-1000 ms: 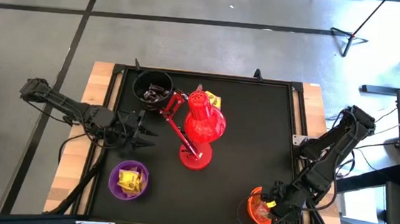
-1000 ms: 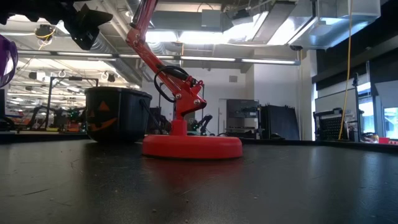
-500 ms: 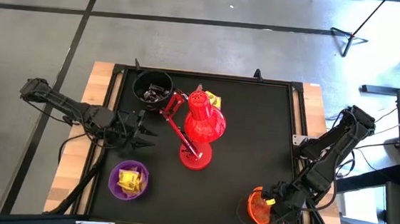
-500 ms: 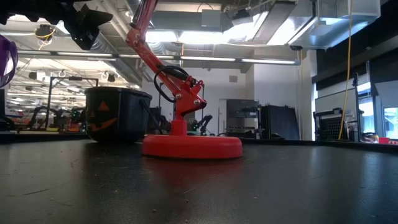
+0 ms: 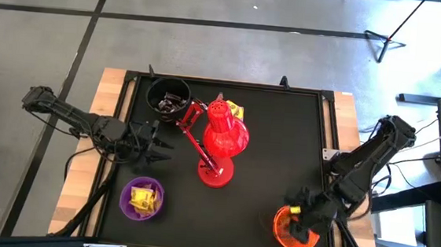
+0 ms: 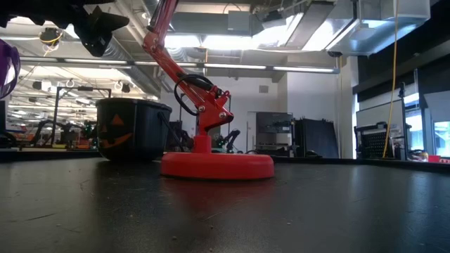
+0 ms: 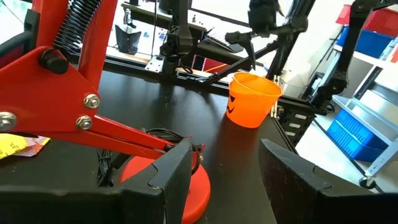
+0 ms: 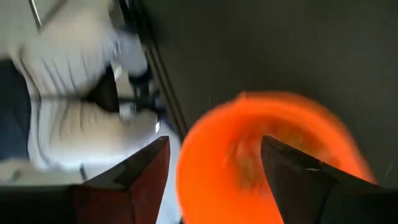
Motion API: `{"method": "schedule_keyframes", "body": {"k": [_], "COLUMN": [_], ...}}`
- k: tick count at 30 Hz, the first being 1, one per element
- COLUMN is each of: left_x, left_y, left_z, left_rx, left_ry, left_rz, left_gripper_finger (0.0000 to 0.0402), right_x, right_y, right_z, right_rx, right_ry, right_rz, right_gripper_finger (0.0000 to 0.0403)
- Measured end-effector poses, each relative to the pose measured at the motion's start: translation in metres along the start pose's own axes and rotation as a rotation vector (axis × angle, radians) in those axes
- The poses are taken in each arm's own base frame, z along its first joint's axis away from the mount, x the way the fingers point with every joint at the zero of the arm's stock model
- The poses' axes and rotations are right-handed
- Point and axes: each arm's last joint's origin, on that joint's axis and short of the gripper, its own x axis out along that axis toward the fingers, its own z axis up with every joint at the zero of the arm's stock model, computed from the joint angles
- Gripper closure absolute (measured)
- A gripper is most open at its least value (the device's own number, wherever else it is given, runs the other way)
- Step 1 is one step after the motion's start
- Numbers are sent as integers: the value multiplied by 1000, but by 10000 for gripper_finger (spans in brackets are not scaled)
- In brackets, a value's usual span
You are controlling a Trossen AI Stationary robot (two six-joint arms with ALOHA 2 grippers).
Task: Organize candy in baskets
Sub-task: Put the orange gummy into the orange bucket
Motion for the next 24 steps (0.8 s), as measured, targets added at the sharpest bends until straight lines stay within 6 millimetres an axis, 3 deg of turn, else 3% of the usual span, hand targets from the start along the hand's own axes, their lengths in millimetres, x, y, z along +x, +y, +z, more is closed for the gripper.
{"method": "schedule_keyframes", "body": {"k": [6,13,19,24], "left_x": [0,0,0,0], "left_y": [0,0,1,1], "left_z": [0,-1,-2,-3], "left_rx": [9,11,15,7], "left_ry": [-1,7,25,26], "left_rz": [4,-3,4,4], "left_gripper_finger": [227,227,227,227], "right_x": [-14,-12,1,6], "right_y": [-18,-31,-39,-40], "right_z": [45,89,105,110], "right_rx": [118,260,304,198], "right_ry": [-179,-251,-177,-187], "right_rz": [-7,61,67,50], "right_gripper_finger": [165,166,166,166]}}
